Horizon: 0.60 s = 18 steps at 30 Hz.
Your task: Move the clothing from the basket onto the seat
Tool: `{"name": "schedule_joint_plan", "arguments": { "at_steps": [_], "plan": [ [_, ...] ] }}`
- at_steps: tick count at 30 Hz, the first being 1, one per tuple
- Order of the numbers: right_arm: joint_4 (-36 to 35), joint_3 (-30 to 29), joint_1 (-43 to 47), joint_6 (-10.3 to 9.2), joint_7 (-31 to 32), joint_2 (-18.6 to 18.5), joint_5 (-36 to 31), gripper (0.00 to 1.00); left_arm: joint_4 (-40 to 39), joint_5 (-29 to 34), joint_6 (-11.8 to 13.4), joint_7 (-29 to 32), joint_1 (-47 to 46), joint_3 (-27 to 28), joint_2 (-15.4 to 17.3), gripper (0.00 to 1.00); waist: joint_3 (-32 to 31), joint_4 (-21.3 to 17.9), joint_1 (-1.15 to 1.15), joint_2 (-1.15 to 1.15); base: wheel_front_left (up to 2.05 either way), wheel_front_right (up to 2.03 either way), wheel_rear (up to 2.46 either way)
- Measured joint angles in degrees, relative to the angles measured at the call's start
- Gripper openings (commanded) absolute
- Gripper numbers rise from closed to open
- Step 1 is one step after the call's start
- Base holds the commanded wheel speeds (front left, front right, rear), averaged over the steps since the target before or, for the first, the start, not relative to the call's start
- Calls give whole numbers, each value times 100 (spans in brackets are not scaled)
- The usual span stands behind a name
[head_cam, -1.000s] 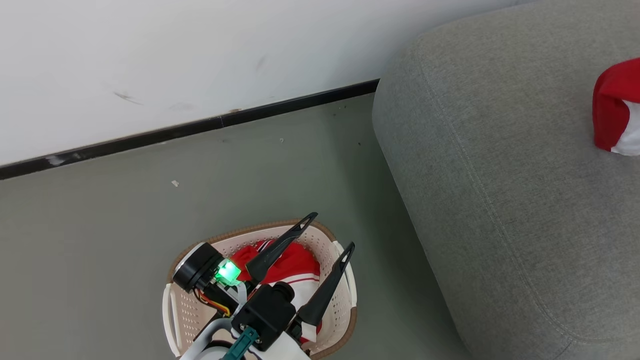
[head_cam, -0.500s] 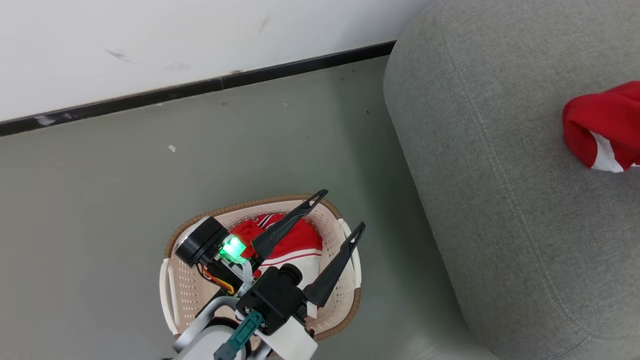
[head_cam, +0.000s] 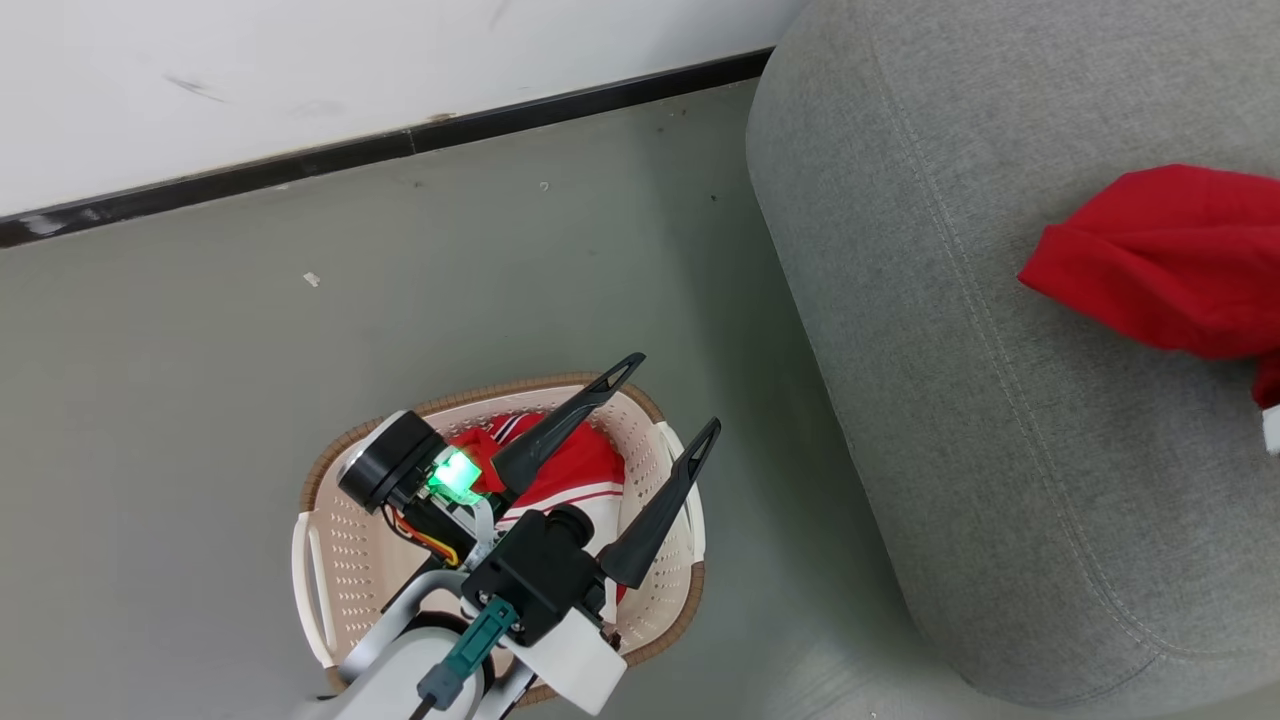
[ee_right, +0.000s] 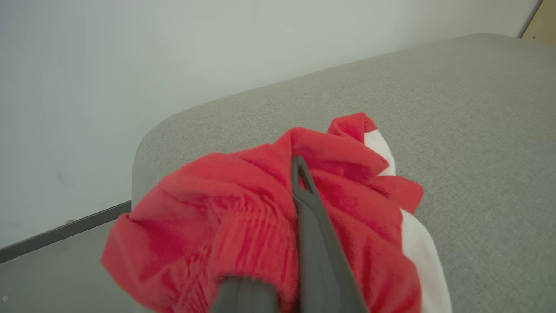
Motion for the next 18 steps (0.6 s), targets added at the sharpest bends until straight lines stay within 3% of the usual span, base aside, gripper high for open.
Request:
{"name": "schedule_joint_plan", "arguments": {
  "at_steps": [4,5,6,7,18],
  "plan": [
    [8,42,235,0,0,94,-1,53,81,-3,-5,-45,-62,4,-7,100,-21,-63,0,0,0,0,0],
    [4,45,267,0,0,124,-2,70,94,-12,-5,-58,-77,12,-9,100,-29,-78,0,0,0,0,0],
    [-14,49,314,0,0,146,-5,95,108,-27,-5,-92,-80,19,-10,100,-39,-93,0,0,0,0,0],
    [-30,58,347,0,0,168,-7,100,123,-44,-5,-94,-79,26,-8,100,-49,-110,0,0,0,0,0],
    [-584,436,1031,0,0,350,-159,100,350,-148,-5,-204,-77,105,-11,100,-218,-347,0,0,0,0,0]
  ]
}}
